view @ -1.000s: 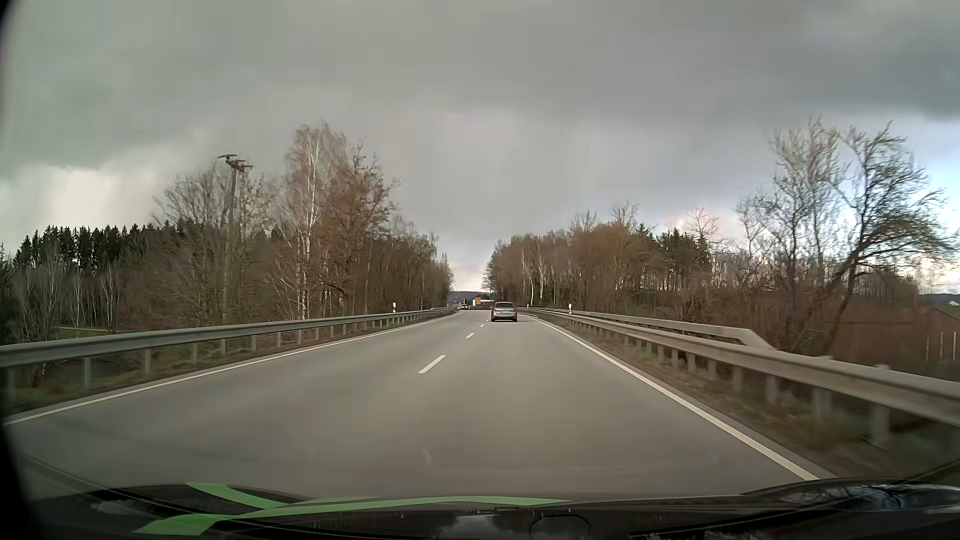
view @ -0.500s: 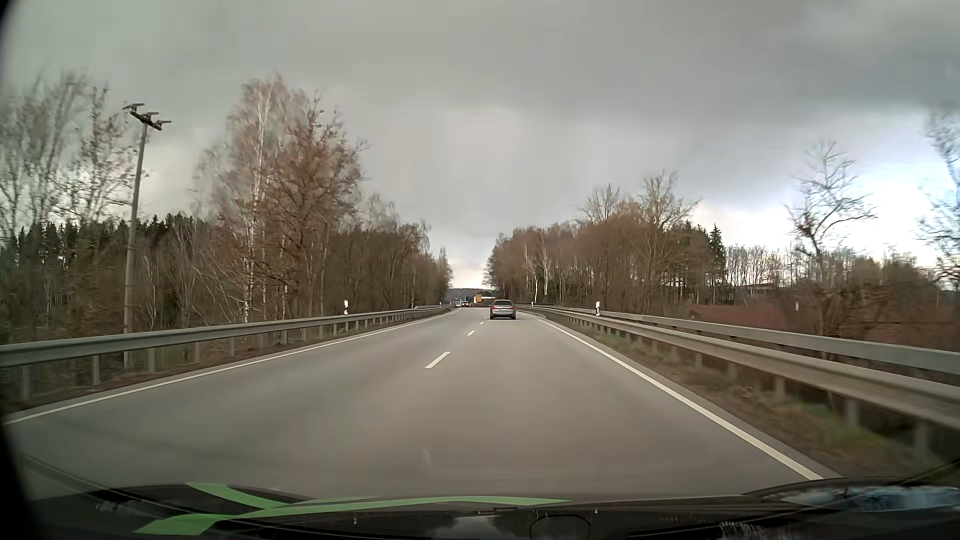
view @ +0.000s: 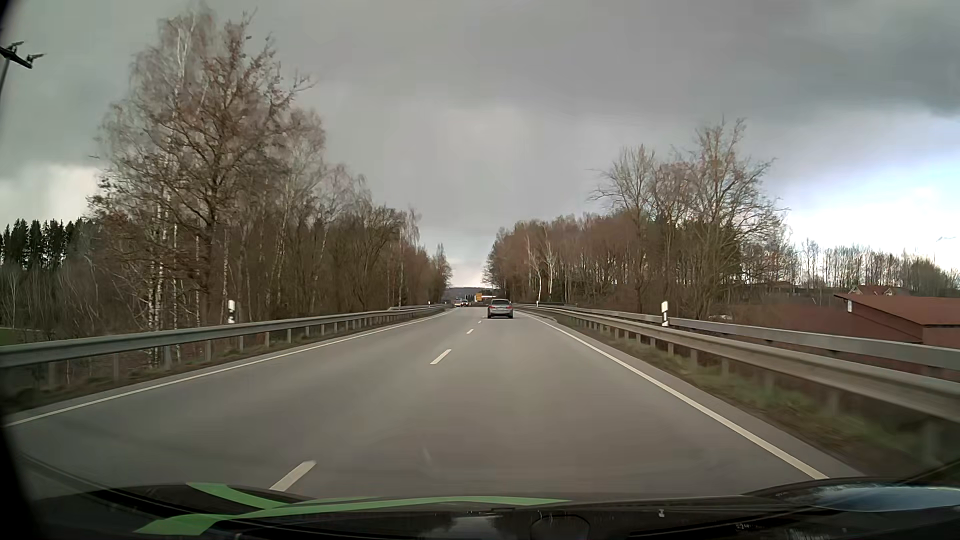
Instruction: Follow the waypoints while adhering to traffic rules and regulations
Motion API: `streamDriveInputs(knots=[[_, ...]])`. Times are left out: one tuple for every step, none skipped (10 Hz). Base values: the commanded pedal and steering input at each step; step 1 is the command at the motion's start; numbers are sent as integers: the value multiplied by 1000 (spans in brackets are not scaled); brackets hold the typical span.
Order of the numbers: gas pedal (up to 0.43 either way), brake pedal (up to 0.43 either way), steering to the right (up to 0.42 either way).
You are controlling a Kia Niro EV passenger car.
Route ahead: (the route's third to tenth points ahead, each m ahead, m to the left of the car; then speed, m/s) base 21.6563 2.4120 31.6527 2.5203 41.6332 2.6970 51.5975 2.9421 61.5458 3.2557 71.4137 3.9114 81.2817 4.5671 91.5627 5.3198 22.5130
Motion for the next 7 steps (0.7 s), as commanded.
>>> streamDriveInputs(knots=[[39, 0, -2], [28, 0, -3], [28, 0, -3], [39, 0, -3], [39, 0, -3], [47, 0, -3], [47, 0, -4]])
